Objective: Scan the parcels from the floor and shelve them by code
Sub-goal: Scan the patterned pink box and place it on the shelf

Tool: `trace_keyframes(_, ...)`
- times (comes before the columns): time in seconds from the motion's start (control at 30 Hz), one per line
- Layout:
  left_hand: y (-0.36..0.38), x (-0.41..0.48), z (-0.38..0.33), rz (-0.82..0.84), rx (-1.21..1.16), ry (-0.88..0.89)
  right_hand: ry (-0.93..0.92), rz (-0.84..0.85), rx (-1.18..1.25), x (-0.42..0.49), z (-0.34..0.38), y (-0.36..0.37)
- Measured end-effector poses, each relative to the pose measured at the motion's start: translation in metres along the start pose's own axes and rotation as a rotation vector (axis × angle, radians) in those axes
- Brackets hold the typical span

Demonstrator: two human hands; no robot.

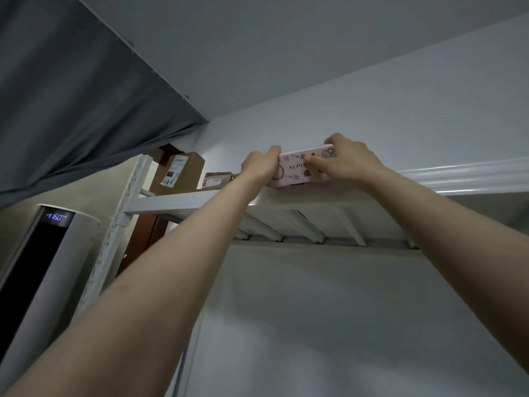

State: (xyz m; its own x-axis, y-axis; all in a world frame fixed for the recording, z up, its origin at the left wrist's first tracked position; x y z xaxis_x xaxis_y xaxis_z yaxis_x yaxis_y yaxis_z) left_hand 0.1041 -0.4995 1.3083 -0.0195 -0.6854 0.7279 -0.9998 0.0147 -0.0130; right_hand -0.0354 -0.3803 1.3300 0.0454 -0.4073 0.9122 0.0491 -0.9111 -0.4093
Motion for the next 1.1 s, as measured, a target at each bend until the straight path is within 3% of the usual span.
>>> trace_keyframes(0.33,-0.001,0.045,0.032,0.155,0.037,0.212,0.126,-0.129,0.017,0.021,-0.006,0.02)
trace_keyframes(0.63,0.014,0.068,0.054,0.01,0.243,0.36,0.248,-0.069,-0.217,0.033,-0.012,0.036)
trace_keyframes(0.8,0.012,0.074,0.058,0.02,0.283,0.348,0.272,-0.038,-0.249,0.046,-0.012,0.045)
trace_keyframes(1.1,0.018,0.078,0.062,-0.078,0.403,0.408,0.252,-0.175,-0.387,0.049,-0.012,0.058)
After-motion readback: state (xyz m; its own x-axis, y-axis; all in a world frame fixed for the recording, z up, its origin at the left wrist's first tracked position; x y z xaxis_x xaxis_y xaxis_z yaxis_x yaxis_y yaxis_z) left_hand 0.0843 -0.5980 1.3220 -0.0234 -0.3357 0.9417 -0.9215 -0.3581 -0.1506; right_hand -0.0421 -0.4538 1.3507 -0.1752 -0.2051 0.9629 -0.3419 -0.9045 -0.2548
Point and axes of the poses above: each hand's wrist, its own x-axis towards the middle knuckle, its own y-axis out of the palm, z = x × y, the point moved 4 cm from there along x, towards the middle knuckle, and after that the axes turned 5 degrees about -y, right-handed, at the moved point
